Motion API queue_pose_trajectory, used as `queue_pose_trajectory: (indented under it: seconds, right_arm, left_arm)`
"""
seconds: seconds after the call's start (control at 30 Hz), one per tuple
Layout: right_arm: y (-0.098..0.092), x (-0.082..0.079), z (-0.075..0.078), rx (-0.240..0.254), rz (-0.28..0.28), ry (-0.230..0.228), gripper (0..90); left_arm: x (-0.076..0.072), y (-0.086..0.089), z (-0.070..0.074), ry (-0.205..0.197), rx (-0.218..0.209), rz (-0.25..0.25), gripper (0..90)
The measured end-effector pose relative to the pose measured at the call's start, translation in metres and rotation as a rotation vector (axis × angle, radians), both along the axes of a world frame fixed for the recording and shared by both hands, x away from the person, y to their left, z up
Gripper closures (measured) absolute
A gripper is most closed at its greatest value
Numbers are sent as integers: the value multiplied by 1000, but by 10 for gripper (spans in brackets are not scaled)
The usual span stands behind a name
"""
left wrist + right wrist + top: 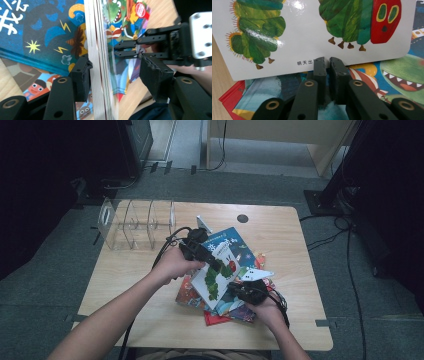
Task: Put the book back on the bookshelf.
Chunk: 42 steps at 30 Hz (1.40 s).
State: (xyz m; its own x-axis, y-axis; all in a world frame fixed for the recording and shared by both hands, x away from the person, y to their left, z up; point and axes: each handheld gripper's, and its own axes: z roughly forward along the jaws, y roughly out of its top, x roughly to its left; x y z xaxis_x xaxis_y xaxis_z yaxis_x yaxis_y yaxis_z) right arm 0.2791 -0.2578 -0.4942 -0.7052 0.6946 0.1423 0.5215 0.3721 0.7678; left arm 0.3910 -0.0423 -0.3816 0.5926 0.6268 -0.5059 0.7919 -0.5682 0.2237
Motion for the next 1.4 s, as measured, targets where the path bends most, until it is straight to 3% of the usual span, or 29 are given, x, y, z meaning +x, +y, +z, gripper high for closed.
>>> queue_pose_trajectory:
  seconds: [0.23,0.5,0.6,1.07,1.4]
  right_arm:
    - [-2,4,0,27,-5,0,693]
    - [-4,7,1,49,1,-3,644]
    - [-3,8,0,54,0,-8,638]
    - [-2,8,0,52,4,-16,634]
    - [-2,8,-1,53,1,-21,624]
  left_arm:
    - [0,-4,1,0,24,-13,453]
    - [-2,-11,-1,9,45,-26,454]
    - [-2,-15,-4,31,55,-44,479]
    - [3,-21,-12,44,54,-43,530]
    - [3,-25,-18,45,80,-47,566]
